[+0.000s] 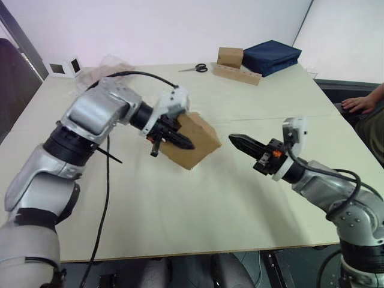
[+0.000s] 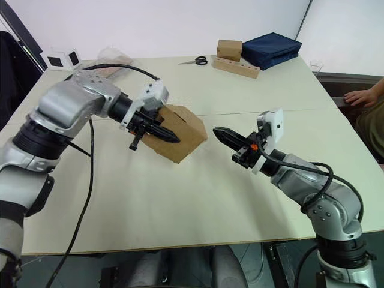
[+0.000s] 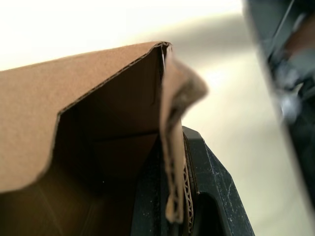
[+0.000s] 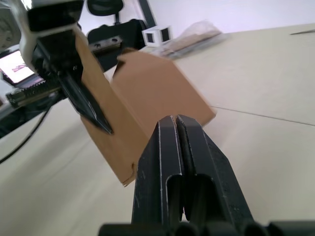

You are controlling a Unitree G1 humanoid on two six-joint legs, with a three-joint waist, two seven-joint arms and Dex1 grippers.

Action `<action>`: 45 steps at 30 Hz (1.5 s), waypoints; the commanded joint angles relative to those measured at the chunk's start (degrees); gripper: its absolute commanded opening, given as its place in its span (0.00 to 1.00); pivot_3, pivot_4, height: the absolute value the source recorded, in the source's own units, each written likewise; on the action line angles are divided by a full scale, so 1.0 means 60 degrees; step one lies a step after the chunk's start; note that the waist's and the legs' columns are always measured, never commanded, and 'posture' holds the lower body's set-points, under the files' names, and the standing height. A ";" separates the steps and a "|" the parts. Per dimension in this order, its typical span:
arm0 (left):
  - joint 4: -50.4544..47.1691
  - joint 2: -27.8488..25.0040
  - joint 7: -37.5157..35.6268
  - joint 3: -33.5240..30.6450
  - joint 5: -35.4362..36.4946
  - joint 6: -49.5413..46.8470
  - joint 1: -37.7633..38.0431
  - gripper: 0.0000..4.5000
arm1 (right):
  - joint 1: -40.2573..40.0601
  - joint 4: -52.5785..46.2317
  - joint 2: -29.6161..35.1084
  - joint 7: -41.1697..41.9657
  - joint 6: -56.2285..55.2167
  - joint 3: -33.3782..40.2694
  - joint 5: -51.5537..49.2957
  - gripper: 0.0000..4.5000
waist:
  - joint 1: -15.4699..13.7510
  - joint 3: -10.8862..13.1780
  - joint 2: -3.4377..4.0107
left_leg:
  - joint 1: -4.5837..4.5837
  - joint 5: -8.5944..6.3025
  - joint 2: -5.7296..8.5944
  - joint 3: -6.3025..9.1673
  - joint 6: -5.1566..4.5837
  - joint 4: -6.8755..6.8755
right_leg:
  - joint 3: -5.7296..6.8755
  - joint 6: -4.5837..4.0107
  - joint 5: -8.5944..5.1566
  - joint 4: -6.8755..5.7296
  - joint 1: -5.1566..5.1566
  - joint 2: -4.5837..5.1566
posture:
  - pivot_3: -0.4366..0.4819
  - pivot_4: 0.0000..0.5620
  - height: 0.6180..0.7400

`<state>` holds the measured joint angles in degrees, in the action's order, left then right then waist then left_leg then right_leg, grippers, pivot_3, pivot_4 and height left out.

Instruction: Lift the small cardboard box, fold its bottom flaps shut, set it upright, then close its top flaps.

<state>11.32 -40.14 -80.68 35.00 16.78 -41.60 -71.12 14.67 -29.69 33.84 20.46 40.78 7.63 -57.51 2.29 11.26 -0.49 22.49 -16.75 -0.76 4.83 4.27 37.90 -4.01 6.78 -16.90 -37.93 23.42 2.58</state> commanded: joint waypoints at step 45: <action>0.1836 0.0084 -0.1969 0.0162 -0.0869 0.2213 -0.2396 0.98 | 0.0396 -0.0083 -0.1293 -0.0256 -0.0340 -0.0418 0.1400 0.00 | 0.0049 0.0021 0.0003 | 0.0005 -0.0008 -0.0003 0.0005 -0.0016 0.0018 | 0.0001 0.0003 -0.0001 -0.0026 0.0008 -0.0003 | 0.48 0.27 1.00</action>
<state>21.97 -38.42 -92.32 41.62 9.84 -28.00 -83.65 15.87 -30.68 26.86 19.51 40.01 4.81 -50.49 2.58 11.38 -0.47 22.52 -16.79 -0.78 4.85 4.18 38.01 -4.00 6.79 -16.91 -38.09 23.47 2.56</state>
